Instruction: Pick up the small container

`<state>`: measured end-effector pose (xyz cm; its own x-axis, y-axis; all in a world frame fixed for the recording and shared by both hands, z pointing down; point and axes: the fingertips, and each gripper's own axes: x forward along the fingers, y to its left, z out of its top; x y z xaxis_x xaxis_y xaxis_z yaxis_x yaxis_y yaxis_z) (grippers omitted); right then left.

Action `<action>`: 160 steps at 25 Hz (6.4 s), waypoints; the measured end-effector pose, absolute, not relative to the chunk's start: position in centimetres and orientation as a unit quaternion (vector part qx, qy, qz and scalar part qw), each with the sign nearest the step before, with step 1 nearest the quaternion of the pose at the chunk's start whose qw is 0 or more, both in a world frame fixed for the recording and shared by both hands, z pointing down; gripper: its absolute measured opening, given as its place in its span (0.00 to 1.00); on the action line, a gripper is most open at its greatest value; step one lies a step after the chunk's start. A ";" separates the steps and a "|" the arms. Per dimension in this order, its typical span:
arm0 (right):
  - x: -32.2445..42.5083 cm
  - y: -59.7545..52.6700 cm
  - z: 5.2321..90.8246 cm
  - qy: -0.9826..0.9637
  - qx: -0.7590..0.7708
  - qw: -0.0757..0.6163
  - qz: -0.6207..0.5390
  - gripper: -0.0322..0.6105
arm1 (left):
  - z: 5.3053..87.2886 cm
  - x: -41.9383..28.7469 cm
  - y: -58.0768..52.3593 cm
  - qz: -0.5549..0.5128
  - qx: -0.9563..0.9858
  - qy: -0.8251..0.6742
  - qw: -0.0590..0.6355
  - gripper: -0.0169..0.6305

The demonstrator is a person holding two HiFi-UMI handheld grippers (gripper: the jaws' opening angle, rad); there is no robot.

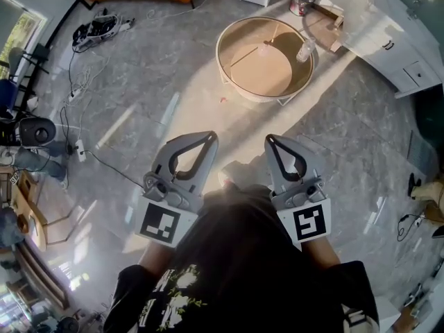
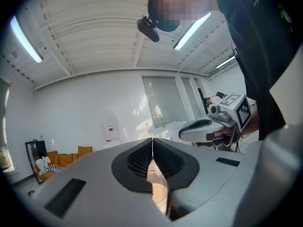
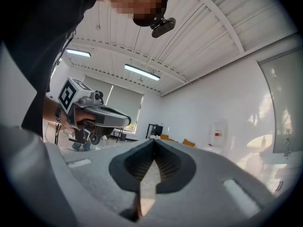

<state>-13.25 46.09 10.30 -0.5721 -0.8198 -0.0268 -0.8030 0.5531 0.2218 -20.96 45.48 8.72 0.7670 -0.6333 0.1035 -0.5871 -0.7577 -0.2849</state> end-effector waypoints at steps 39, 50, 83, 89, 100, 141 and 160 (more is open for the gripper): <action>-24.6 33.3 15.0 -0.884 0.454 0.085 -0.068 0.04 | 10.5 -28.8 33.0 -0.059 -0.950 0.288 0.109 0.05; -23.6 22.5 13.2 -0.861 0.498 0.068 -0.077 0.05 | 9.3 -28.6 22.2 -0.075 -0.957 0.258 0.109 0.05; -23.1 8.2 15.8 -0.813 0.572 0.108 -0.028 0.04 | 11.5 -26.3 5.2 -0.039 -0.986 0.139 0.083 0.05; -20.2 4.6 14.8 -0.772 0.625 0.115 -0.027 0.04 | 10.5 -22.2 1.2 -0.031 -0.995 0.068 0.071 0.05; -16.6 -3.4 13.5 -0.703 0.704 0.097 -0.017 0.04 | 8.9 -17.4 -7.5 -0.026 -0.994 -0.034 0.101 0.05; 3.5 -10.7 12.8 -0.624 0.780 0.054 -0.021 0.04 | 9.6 0.5 -16.0 -0.037 -0.987 -0.105 0.118 0.05; 10.5 -16.9 19.5 -0.647 0.760 0.052 0.027 0.05 | 16.9 5.3 -21.6 -0.082 -0.988 -0.106 0.078 0.05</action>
